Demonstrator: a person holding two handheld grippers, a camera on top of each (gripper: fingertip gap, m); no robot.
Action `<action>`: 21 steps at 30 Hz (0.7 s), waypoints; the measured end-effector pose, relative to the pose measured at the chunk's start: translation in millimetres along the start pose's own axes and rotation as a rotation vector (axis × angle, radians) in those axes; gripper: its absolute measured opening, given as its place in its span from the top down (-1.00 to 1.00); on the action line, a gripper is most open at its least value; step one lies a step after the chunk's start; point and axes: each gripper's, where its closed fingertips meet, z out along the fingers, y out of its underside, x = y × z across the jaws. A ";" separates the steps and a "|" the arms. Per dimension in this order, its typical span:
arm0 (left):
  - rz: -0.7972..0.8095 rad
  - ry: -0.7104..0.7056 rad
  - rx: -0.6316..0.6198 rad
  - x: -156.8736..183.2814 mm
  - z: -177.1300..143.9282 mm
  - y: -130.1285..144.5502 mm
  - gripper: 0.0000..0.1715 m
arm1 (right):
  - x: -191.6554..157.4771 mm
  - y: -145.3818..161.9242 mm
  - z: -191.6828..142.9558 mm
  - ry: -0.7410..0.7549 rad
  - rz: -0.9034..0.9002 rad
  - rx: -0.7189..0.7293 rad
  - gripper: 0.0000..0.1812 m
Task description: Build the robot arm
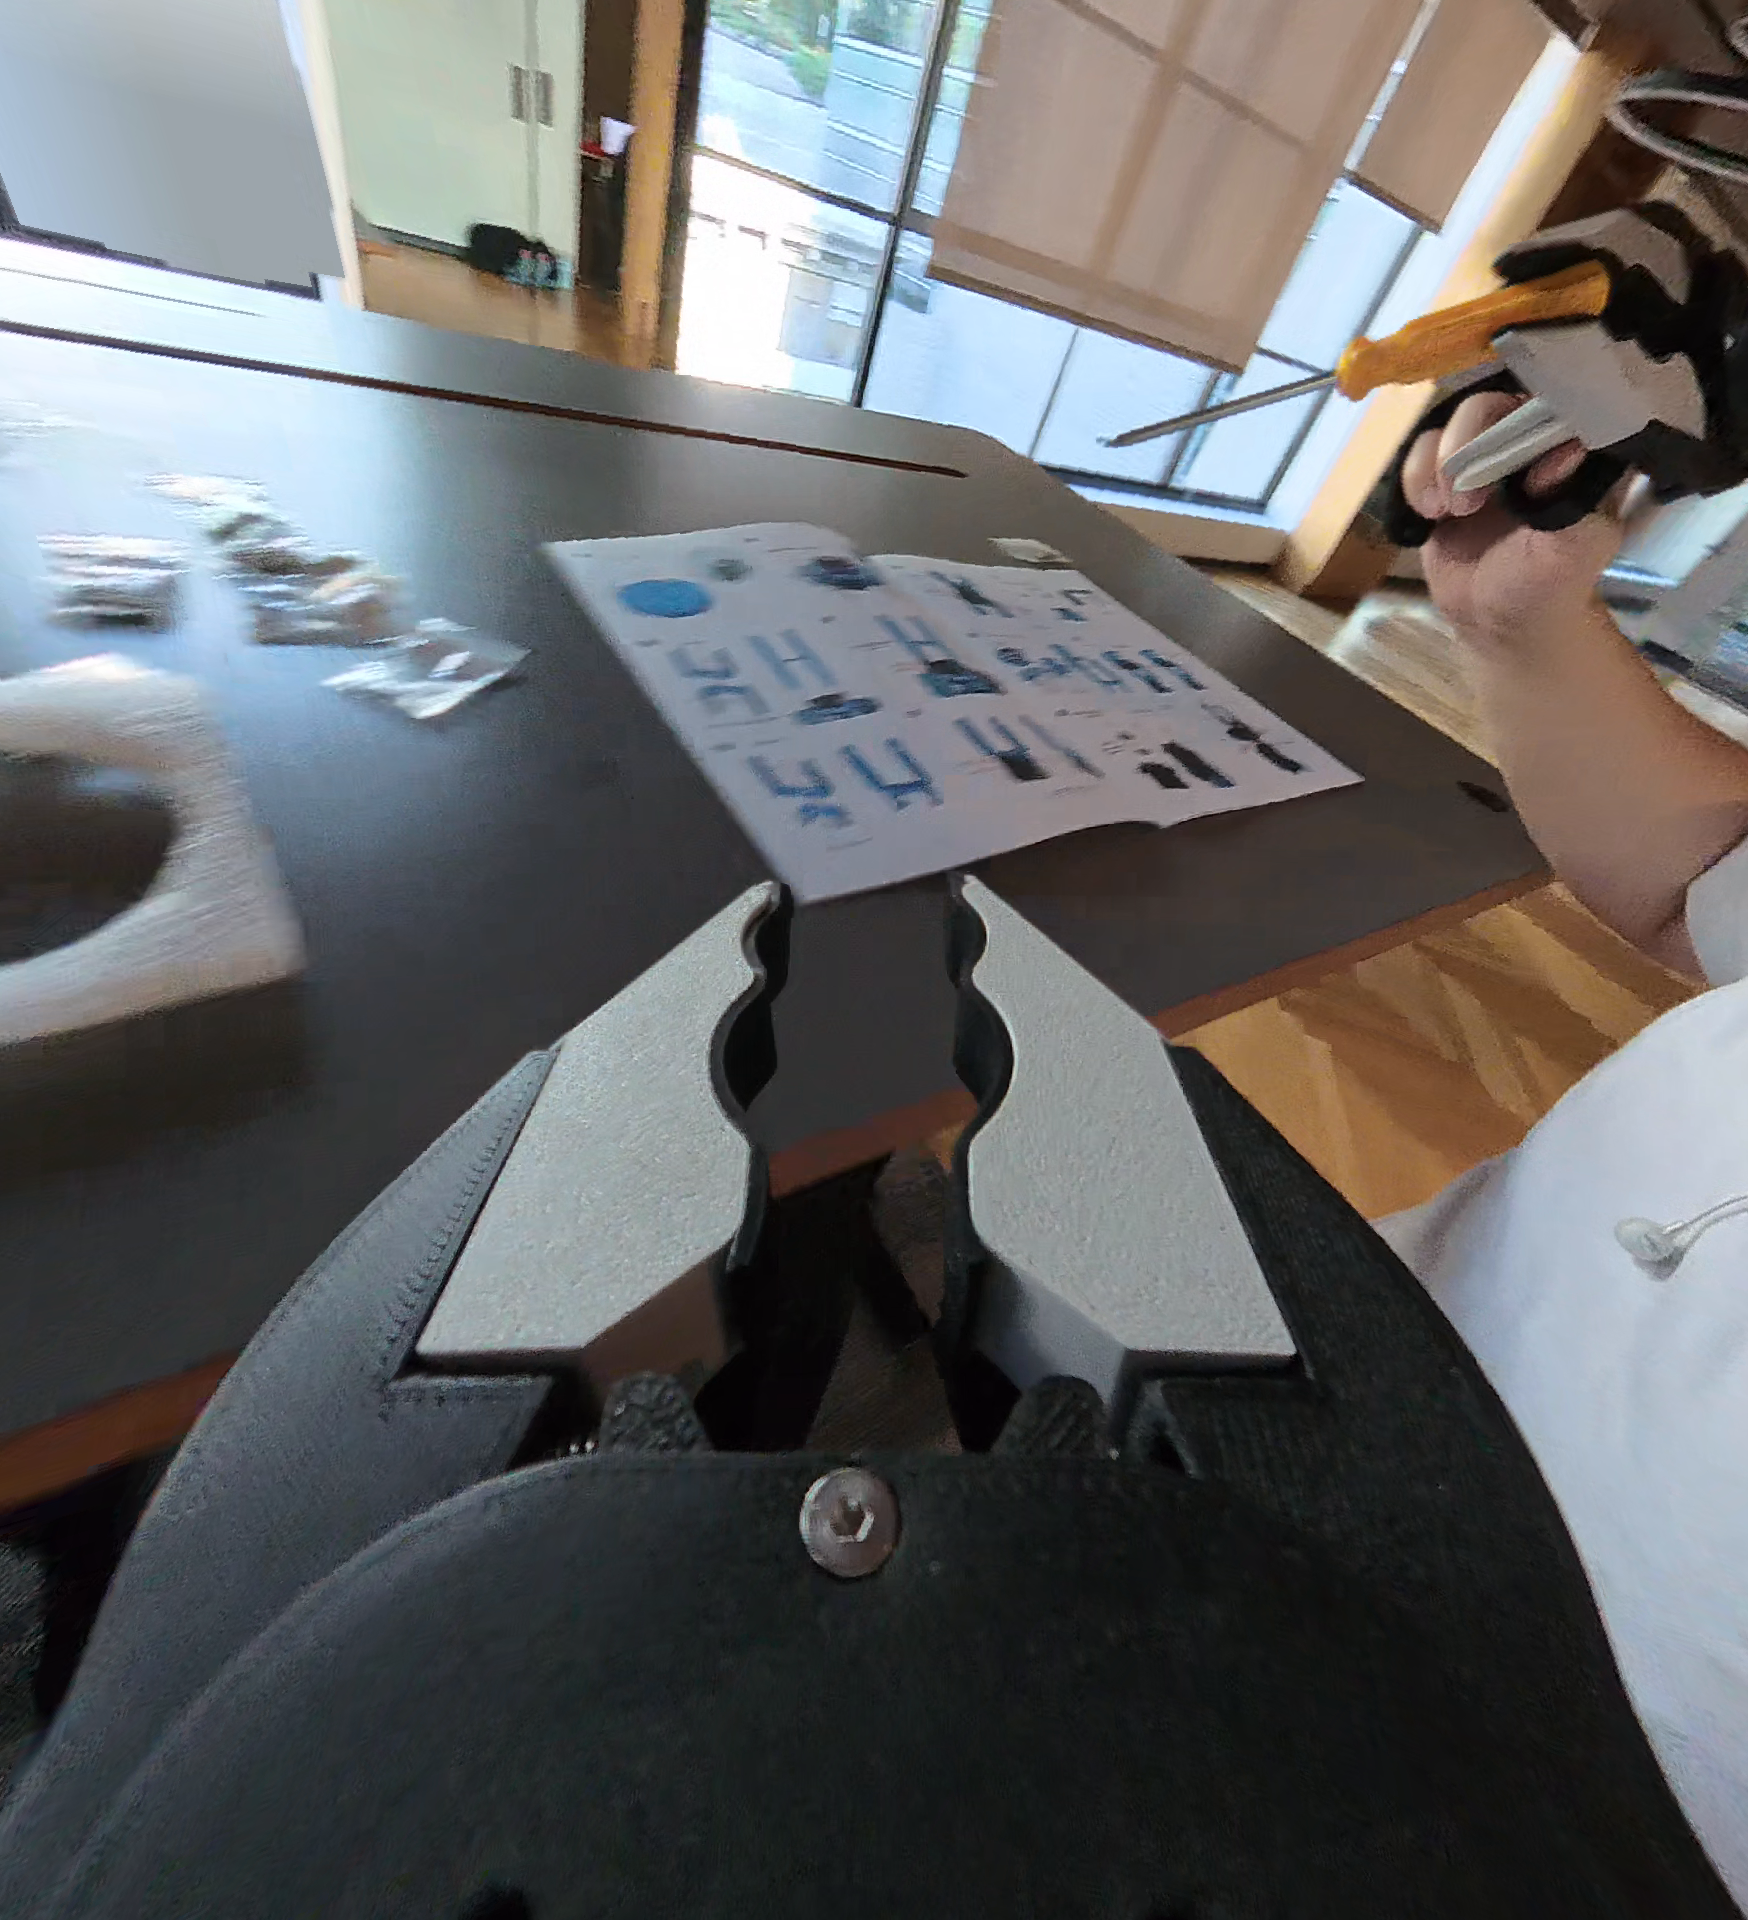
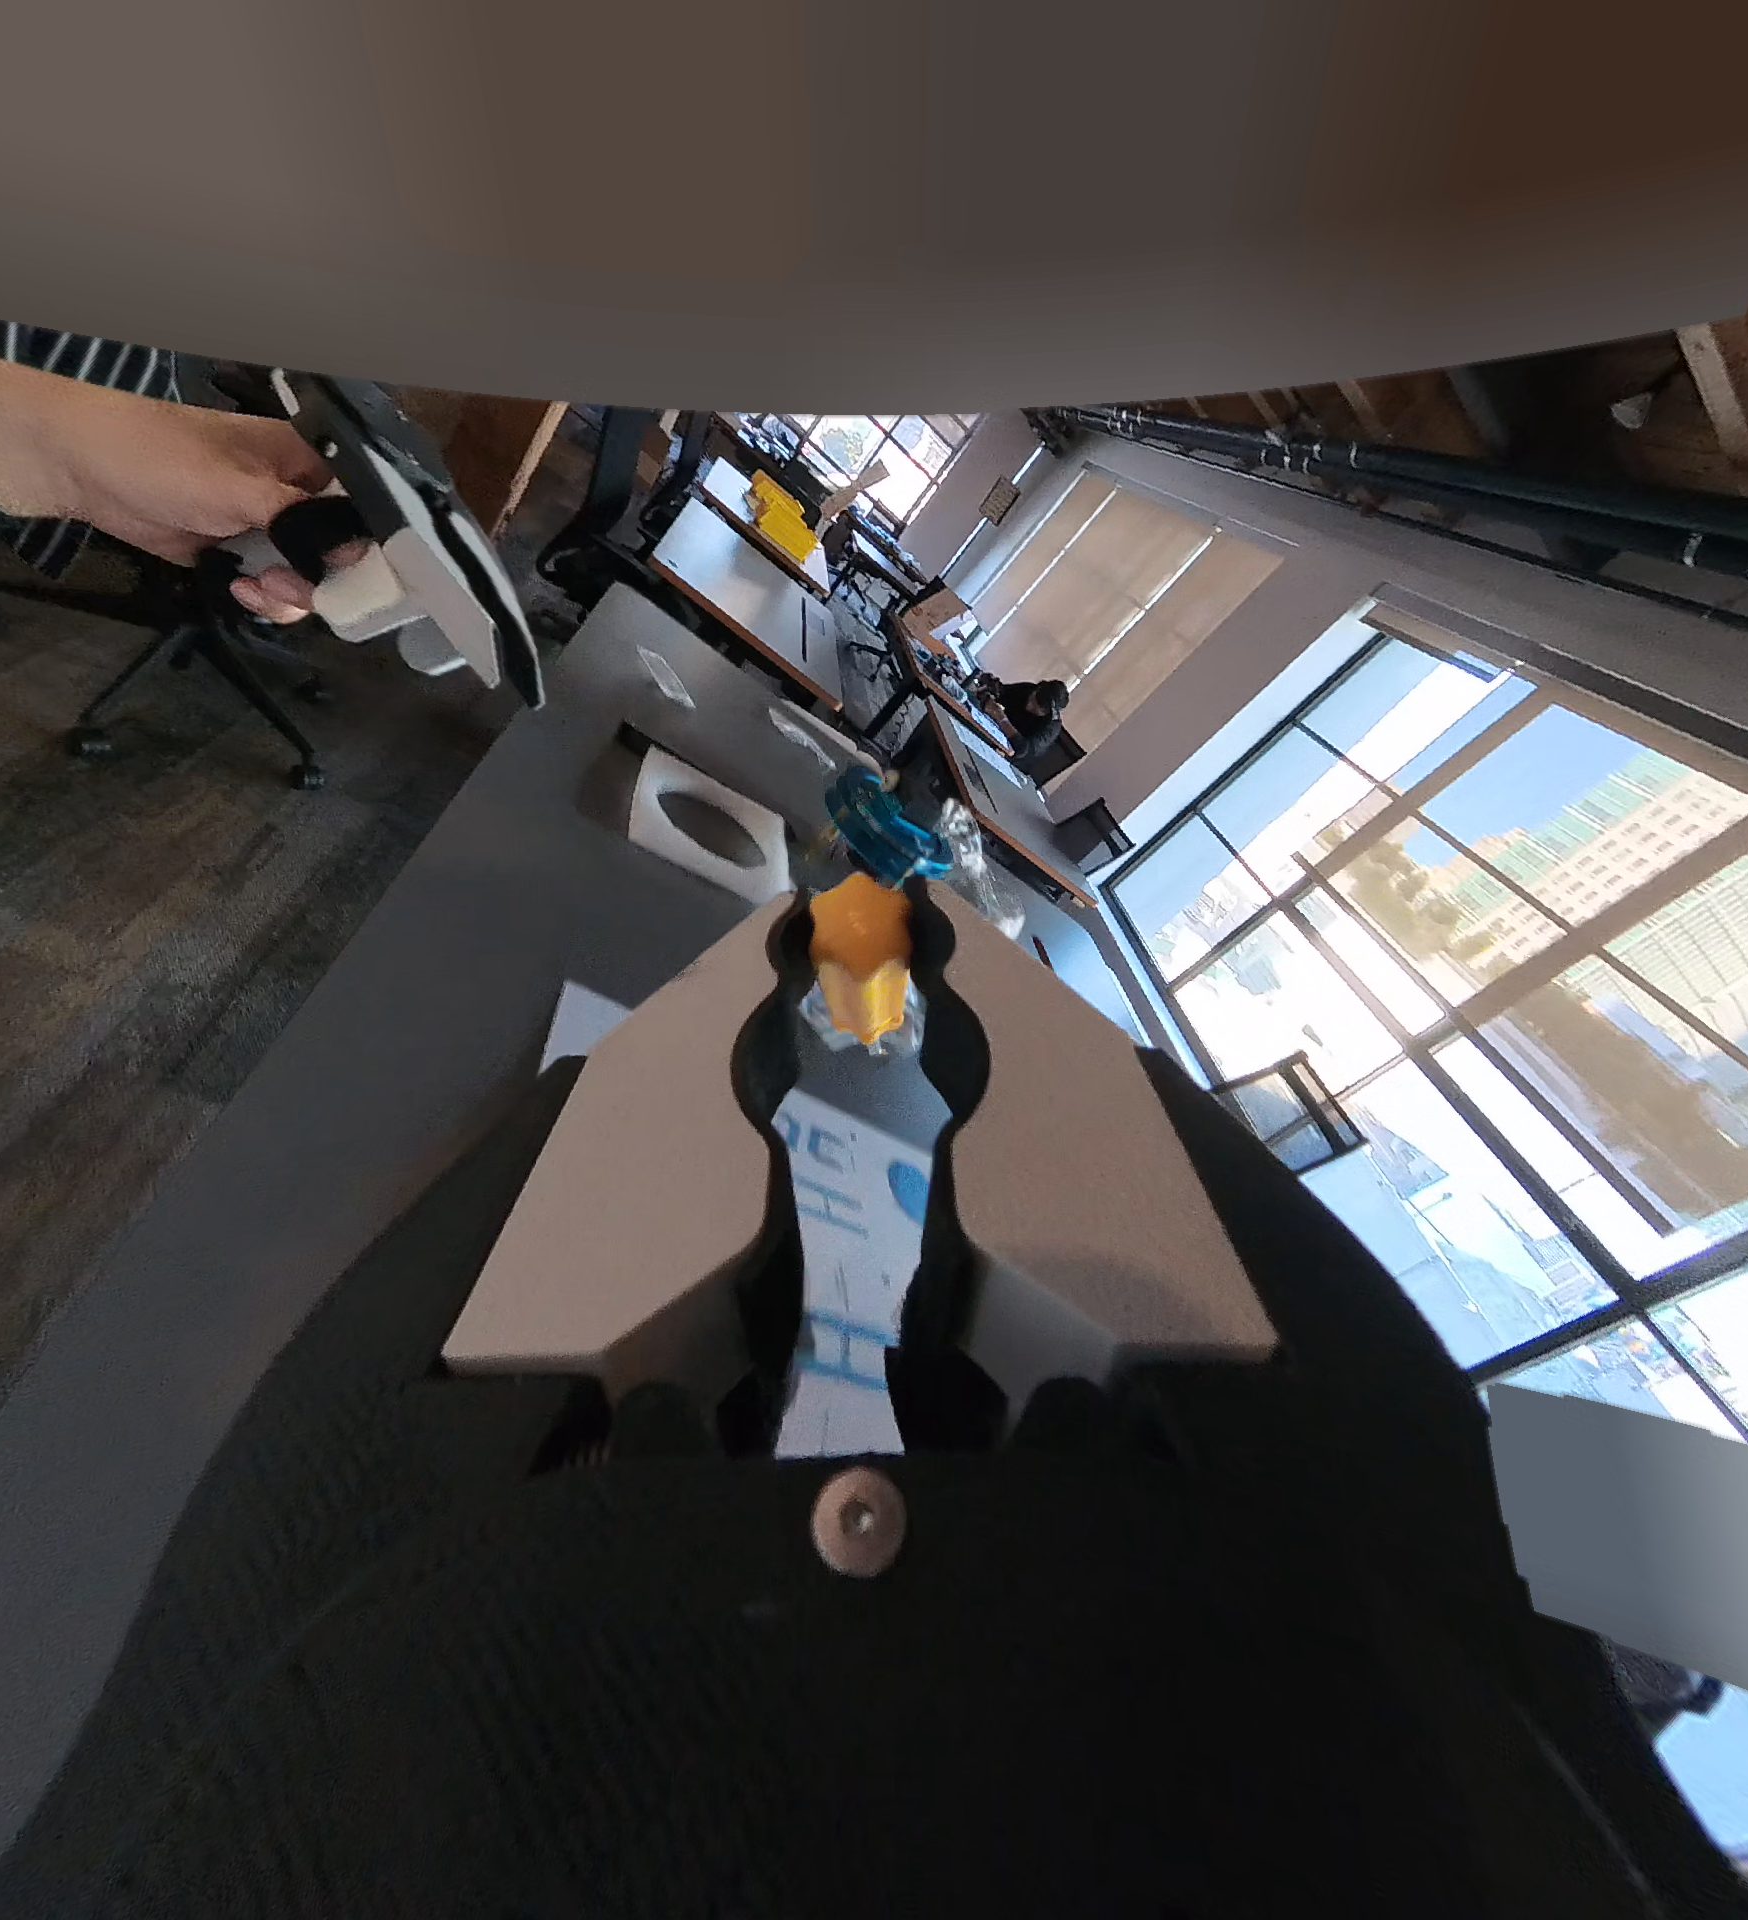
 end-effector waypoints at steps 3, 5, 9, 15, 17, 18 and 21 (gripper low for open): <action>0.002 -0.051 0.017 -50.5 -57.4 -0.9 0.66 | -2.4 -9.1 55.8 0.017 -0.002 0.016 0.83; 0.004 -0.037 0.029 -82.8 -91.9 -4.3 0.66 | -5.0 -16.0 96.0 0.042 -0.007 0.021 0.83; 0.045 -0.003 -0.074 -149.4 -145.9 -4.9 0.64 | -11.3 -24.0 173.3 0.121 -0.052 -0.023 0.83; 0.060 0.086 -0.138 -207.1 -175.7 -26.3 0.62 | -20.7 -32.9 239.8 0.173 -0.012 -0.050 0.83; 0.068 0.114 -0.128 -217.8 -169.0 -31.4 0.62 | -21.3 -32.1 245.9 0.187 0.012 -0.057 0.83; 0.069 0.127 -0.113 -222.0 -162.9 -33.4 0.62 | -21.1 -30.9 246.0 0.192 0.028 -0.060 0.83; 0.073 0.131 -0.041 -233.2 -137.0 -37.1 0.63 | -18.4 -28.0 234.8 0.217 0.067 -0.050 0.83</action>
